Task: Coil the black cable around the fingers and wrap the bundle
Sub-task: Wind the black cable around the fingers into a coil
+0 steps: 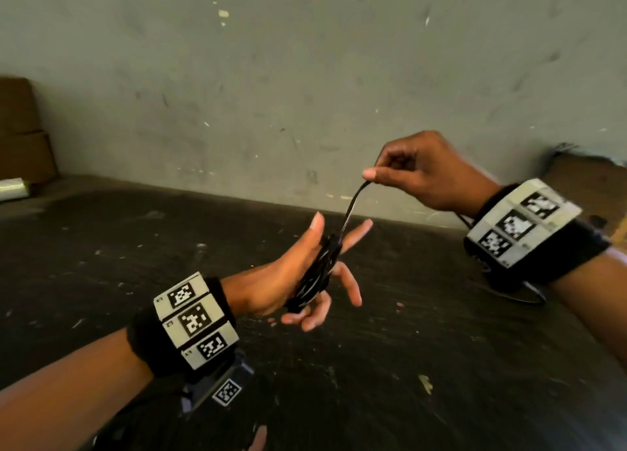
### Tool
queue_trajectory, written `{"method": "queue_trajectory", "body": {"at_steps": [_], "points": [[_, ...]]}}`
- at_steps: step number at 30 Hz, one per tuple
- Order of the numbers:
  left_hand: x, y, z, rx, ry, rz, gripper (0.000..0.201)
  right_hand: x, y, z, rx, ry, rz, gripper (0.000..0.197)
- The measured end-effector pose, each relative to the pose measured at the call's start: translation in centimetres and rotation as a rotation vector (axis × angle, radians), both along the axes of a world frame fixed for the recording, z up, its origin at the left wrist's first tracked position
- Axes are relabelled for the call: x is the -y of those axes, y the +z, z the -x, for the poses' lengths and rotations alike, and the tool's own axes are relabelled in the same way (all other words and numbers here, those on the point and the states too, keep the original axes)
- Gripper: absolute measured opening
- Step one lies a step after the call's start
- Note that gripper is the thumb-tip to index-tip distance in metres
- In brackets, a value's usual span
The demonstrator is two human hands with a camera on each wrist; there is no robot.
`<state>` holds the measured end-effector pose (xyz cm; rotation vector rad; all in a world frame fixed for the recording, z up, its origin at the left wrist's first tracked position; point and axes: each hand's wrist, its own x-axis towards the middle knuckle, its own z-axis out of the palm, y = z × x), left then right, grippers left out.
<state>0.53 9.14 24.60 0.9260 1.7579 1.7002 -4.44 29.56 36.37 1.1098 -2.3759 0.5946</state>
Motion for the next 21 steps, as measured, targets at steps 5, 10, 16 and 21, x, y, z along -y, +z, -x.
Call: {"method": "queue_trajectory", "body": {"at_steps": [5, 10, 16, 21], "points": [[-0.5, 2.1, -0.4, 0.099, -0.096, -0.174, 0.107, 1.0, -6.2, 1.7, 0.027, -0.001, 0.15, 0.032], [-0.7, 4.3, 0.8, 0.109, 0.037, -0.43, 0.096, 3.4, -12.5, 0.8, 0.1, -0.022, 0.13, 0.024], [0.0, 4.8, 3.4, 0.019, 0.345, -0.5, 0.089, 6.3, -14.5, -2.0, 0.134, 0.069, -0.015, 0.026], [0.8, 3.3, 4.2, -0.085, 0.438, -0.35, 0.116, 5.9, -12.5, -3.3, 0.229, 0.057, -0.144, 0.021]]}}
